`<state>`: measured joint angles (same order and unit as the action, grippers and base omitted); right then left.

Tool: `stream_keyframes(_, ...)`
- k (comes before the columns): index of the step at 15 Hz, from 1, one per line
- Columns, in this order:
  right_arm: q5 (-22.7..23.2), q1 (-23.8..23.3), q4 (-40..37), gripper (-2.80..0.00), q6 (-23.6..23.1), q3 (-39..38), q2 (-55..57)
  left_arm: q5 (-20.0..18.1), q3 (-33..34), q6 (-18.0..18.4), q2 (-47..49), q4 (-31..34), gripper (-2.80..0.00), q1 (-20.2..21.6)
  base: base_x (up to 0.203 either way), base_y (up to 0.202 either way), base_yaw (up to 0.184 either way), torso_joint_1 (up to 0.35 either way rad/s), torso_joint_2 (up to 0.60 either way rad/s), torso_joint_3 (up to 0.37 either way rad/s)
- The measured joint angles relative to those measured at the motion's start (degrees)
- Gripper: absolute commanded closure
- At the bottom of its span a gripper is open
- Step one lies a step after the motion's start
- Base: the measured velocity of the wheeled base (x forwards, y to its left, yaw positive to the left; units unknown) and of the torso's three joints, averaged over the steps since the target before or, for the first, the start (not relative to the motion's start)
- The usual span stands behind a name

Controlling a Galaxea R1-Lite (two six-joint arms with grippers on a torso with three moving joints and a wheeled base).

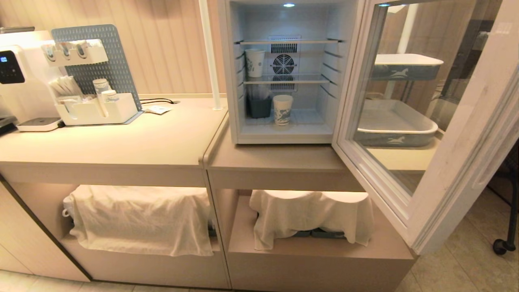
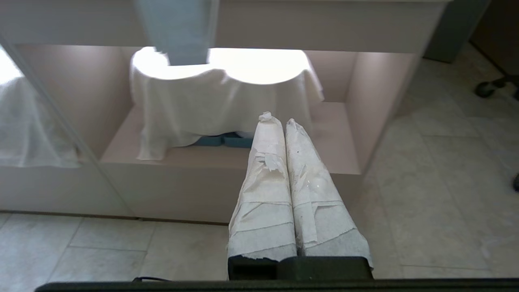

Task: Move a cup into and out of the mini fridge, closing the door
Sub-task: Take the paper cup out of the freezer

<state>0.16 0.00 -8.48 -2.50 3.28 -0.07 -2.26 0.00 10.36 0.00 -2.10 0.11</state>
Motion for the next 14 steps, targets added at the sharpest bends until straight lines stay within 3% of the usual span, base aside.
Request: stream_keyframes(14,0.15,0.02,-0.03,0.0,-0.02,0.07,0.0,-0.1,0.0,-0.45,0.0,0.2,0.0,0.05,0.0,0.192,0.0,0.0,0.0,0.002)
